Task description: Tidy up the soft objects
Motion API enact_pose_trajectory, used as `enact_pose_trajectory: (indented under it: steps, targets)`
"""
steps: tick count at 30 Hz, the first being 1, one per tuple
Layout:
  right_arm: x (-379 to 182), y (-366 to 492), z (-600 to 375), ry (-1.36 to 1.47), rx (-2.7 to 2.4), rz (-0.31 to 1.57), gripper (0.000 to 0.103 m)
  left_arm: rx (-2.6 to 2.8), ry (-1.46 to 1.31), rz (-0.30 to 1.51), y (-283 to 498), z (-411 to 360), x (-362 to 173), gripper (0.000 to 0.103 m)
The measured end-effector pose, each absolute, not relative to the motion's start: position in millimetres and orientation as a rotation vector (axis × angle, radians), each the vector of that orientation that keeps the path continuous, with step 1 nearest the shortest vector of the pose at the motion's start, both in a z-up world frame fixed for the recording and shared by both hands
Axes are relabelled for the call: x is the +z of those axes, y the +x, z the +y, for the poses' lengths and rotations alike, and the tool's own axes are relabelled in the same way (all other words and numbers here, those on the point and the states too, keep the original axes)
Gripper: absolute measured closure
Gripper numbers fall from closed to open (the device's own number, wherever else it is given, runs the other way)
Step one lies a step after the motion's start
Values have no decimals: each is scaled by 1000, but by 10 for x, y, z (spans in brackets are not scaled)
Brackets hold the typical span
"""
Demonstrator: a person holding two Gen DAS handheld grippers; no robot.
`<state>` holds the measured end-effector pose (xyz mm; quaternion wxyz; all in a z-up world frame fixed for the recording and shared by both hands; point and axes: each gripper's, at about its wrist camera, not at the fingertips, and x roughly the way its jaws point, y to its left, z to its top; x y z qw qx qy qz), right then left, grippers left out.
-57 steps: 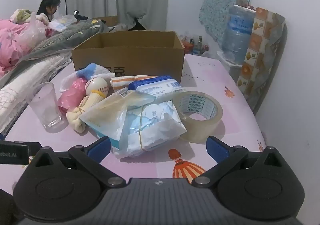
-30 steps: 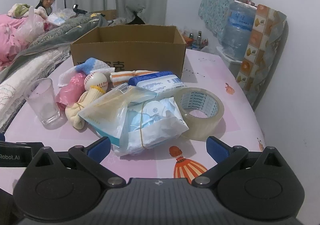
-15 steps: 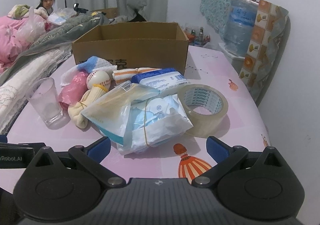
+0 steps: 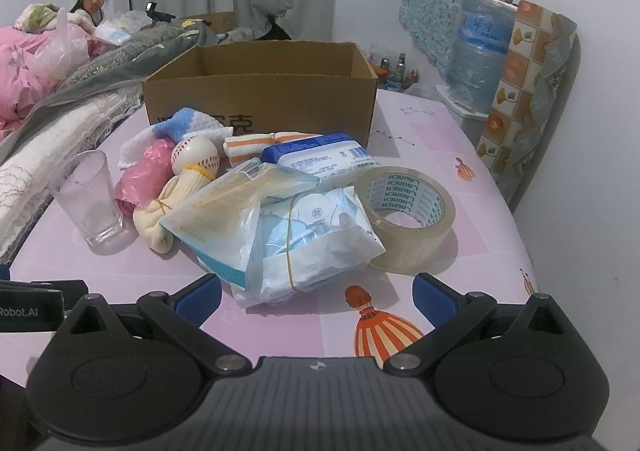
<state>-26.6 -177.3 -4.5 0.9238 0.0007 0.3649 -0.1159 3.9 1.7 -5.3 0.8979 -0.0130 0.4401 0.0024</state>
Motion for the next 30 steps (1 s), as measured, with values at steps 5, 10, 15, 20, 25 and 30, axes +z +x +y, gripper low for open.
enact_pose_trajectory:
  steps: [5, 10, 15, 20, 25, 30]
  targets:
    - [-45, -266, -1772, 1, -239, 749, 35, 5, -23, 913, 46, 7, -44, 0]
    - [-40, -263, -1772, 0, -238, 749, 35, 4, -20, 913, 49, 10, -36, 0]
    - [-34, -255, -1769, -2, -237, 748, 35, 5, -21, 912, 49, 10, -36, 0]
    - [-29, -254, -1765, -4, -236, 746, 34, 5, -21, 913, 52, 13, -34, 0]
    - [-28, -246, -1755, -5, -235, 747, 35, 5, -20, 918, 60, 24, -34, 0]
    - [-27, -247, -1757, -5, -236, 745, 35, 7, -22, 920, 62, 37, -40, 0]
